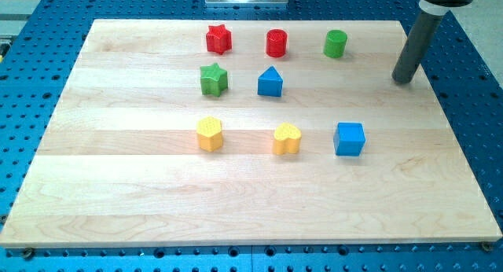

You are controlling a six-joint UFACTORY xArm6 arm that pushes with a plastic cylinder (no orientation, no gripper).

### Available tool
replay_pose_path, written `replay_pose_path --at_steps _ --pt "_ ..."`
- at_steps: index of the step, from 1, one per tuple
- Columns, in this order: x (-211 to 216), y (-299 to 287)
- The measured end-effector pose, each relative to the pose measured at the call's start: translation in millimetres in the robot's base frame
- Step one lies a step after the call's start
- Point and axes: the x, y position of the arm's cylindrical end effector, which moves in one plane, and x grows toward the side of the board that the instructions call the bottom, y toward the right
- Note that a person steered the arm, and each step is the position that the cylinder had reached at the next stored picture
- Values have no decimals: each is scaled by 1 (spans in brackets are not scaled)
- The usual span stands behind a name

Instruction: Push the green circle into the red circle

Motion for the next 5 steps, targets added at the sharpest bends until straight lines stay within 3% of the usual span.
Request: replay_pose_path --at_steps 5 --pt "0 -47"
